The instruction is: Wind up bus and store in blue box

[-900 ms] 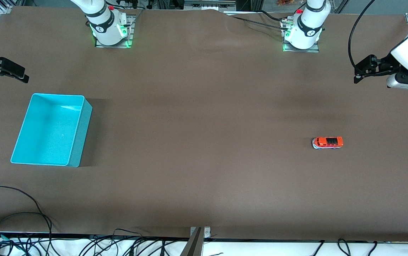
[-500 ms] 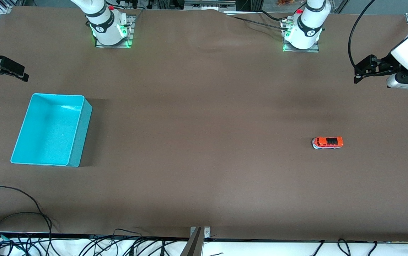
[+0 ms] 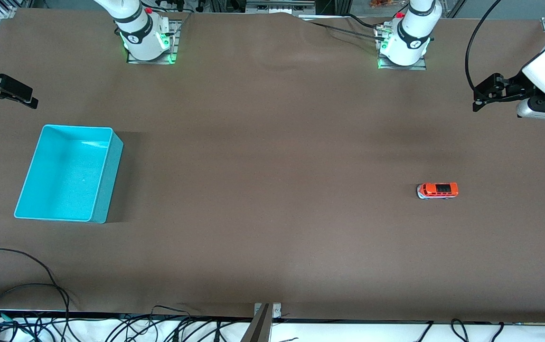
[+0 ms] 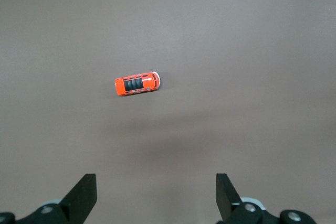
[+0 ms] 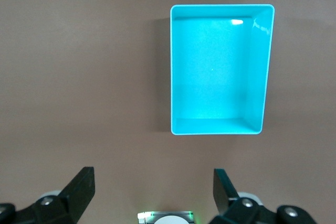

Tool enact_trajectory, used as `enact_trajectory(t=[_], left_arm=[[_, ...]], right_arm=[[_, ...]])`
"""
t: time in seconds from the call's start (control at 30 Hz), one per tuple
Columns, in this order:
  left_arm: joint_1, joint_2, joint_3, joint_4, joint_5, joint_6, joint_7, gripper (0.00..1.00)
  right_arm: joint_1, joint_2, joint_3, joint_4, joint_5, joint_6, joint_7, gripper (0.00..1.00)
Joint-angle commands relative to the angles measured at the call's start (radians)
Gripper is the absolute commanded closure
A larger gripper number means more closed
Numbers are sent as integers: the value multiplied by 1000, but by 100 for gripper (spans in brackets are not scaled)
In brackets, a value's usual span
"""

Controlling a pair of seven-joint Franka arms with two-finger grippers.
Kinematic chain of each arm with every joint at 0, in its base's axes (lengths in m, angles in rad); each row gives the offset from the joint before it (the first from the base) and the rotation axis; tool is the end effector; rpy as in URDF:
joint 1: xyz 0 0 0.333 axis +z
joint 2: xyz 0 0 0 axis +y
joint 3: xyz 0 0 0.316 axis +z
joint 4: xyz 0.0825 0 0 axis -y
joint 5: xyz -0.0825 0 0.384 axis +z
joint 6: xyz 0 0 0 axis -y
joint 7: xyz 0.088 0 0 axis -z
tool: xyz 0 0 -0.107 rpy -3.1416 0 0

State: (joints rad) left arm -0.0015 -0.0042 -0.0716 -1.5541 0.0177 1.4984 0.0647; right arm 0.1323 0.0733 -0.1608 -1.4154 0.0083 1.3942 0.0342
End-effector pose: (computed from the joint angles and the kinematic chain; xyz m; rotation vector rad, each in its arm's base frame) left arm 0.5444 -0.0380 0.6285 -3.1151 0.2137 0.0803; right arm 0.5585 -0.0111 0.6415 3.1329 -0.0968 -0.1467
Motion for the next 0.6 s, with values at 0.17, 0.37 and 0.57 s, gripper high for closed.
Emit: enact_trajectory(t=[0.17, 0.37, 0.57], left_arm=[[3, -17, -4, -24, 22, 20, -5, 0], [5, -17, -2, -24, 19, 22, -3, 0], [5, -17, -2, -24, 14, 23, -3, 0]], right_arm=[[0, -15, 1, 3, -10, -3, -8, 0], [-2, -15, 0, 3, -11, -3, -10, 0], [-2, -15, 0, 4, -11, -3, -8, 0]])
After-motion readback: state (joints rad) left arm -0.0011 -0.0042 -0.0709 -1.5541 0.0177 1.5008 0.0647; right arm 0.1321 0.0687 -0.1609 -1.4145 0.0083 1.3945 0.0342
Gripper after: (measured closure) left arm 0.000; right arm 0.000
